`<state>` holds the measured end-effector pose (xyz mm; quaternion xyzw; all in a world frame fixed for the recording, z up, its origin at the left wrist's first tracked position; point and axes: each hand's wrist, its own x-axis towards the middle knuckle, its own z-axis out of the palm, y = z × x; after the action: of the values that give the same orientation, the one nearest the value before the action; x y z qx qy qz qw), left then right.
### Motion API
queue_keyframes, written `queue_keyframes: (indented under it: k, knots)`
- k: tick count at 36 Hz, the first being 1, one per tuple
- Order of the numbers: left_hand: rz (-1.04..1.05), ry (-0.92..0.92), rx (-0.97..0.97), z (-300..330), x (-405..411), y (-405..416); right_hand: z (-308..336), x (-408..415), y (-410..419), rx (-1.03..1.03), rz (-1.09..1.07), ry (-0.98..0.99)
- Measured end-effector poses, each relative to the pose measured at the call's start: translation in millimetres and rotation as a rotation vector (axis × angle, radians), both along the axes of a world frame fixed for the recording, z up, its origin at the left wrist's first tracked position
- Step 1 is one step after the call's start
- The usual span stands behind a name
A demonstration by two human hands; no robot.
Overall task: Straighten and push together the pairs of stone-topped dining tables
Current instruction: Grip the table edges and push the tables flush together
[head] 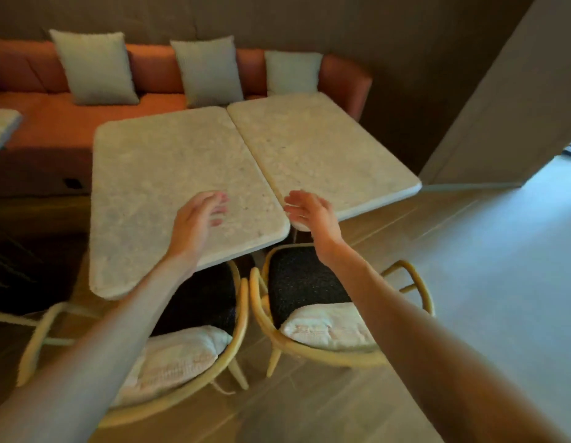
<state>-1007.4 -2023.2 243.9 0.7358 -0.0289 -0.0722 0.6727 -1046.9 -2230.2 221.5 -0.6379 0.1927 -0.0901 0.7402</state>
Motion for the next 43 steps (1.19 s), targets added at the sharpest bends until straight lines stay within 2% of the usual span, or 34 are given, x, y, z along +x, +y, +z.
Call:
queue_keyframes:
  k: [4, 10, 16, 20, 25, 34, 43]
  knots:
    - [-0.214, -0.187, -0.017, 66.3, -29.8, -69.7, 68.7, -56.1, -44.8, -0.072, -0.106, -0.184]
    - [-0.55, -0.267, -0.103, 107.5, -136.9, -195.3, 120.3, -214.9, -121.4, -0.24, -0.401, -0.255]
    - [-0.87, -0.208, -0.204, 113.2, -313.2, -322.7, 138.3, -446.0, -186.1, -0.264, -0.812, -0.238]
    - [-1.085, -0.134, -0.282, 113.6, -477.7, -385.7, 145.5, -620.2, -201.3, -0.237, -1.08, -0.255]
    - [-1.341, -0.009, -0.34, 111.7, -653.6, -427.6, 151.8, -802.9, -198.6, -0.287, -1.326, -0.216]
    - [-1.747, -0.002, -0.446, 136.1, -931.6, -464.2, 164.8, -1084.7, -156.9, -0.451, -1.777, -0.148]
    - [-2.025, 0.045, -0.517, 115.7, -1103.0, -501.7, 148.6, -1215.5, -159.9, -0.479, -2.005, -0.06]
